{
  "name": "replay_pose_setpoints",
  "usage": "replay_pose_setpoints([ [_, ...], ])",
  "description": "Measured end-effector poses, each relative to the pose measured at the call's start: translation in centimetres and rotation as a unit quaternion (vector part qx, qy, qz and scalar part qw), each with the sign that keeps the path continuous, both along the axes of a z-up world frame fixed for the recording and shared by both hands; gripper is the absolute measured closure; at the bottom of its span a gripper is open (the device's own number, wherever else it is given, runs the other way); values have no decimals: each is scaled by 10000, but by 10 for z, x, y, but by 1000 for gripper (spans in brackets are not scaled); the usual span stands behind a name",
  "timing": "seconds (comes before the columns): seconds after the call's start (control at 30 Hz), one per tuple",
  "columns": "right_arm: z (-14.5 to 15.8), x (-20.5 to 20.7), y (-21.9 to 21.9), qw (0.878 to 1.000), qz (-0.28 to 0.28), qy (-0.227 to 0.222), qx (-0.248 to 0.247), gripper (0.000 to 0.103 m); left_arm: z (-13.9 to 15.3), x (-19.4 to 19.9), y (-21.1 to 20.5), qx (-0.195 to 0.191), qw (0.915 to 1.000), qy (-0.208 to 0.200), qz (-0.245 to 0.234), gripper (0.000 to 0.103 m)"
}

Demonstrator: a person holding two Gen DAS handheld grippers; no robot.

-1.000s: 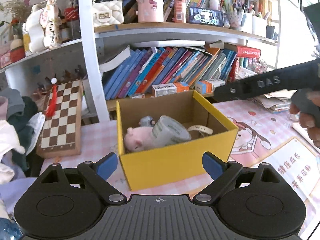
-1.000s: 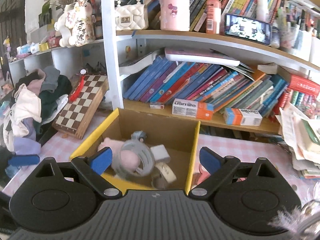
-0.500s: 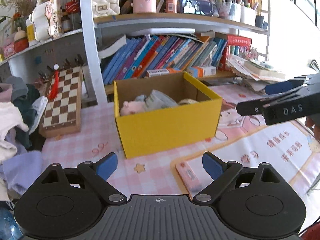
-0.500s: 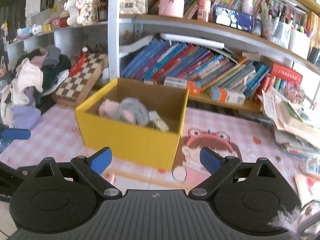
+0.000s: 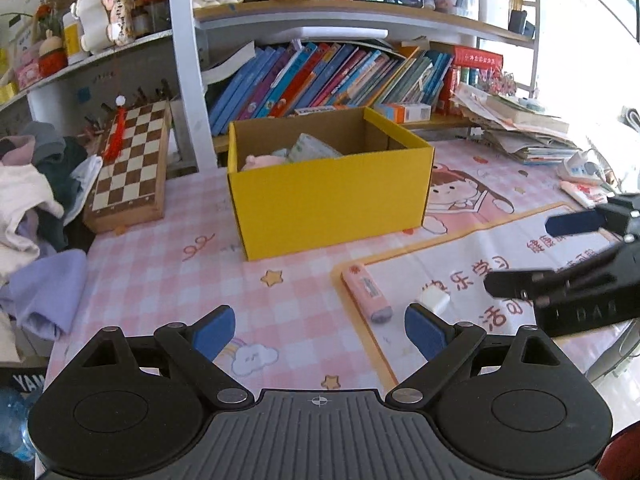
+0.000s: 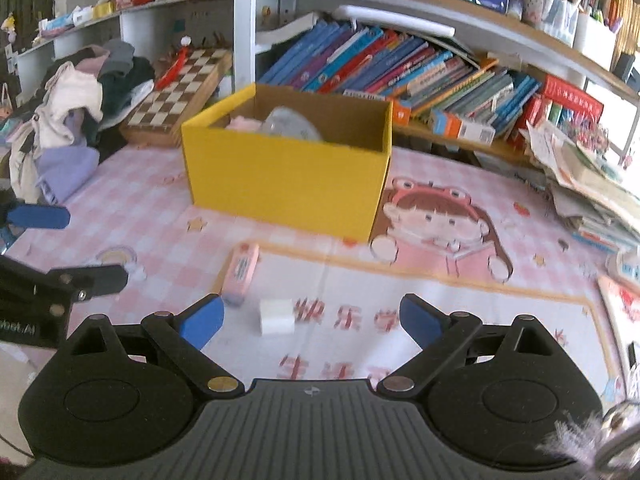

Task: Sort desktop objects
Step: 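Withdraw both tools from the box back over the table, then move the right tool toward the white charger while the left tool approaches the pink highlighter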

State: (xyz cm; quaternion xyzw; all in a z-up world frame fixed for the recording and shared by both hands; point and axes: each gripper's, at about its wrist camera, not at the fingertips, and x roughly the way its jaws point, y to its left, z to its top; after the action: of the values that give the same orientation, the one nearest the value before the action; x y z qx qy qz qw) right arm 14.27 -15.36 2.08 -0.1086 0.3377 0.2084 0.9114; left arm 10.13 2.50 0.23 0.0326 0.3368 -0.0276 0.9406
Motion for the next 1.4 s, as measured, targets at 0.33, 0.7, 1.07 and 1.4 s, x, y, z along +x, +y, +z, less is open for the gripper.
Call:
replay_pose_setpoints([
  [0.33,-14,-20,6,9998,-44,165,-133,8,-12,-12,-7,133,9998,127,113,9],
  [0.7,-18,-21,9,9993,-75,299,-194,8,-17,-17,-1,10,9995,260,150,9],
  [1.07,-27,-18,1,9969,-297,717,-158,8,-26,-15,-4,-5,9985,541,6,9],
  [1.4,-29,-18,-6,9963,-380,740,-198,8,-29,-9,-9,-30,9982,586,-81,9],
])
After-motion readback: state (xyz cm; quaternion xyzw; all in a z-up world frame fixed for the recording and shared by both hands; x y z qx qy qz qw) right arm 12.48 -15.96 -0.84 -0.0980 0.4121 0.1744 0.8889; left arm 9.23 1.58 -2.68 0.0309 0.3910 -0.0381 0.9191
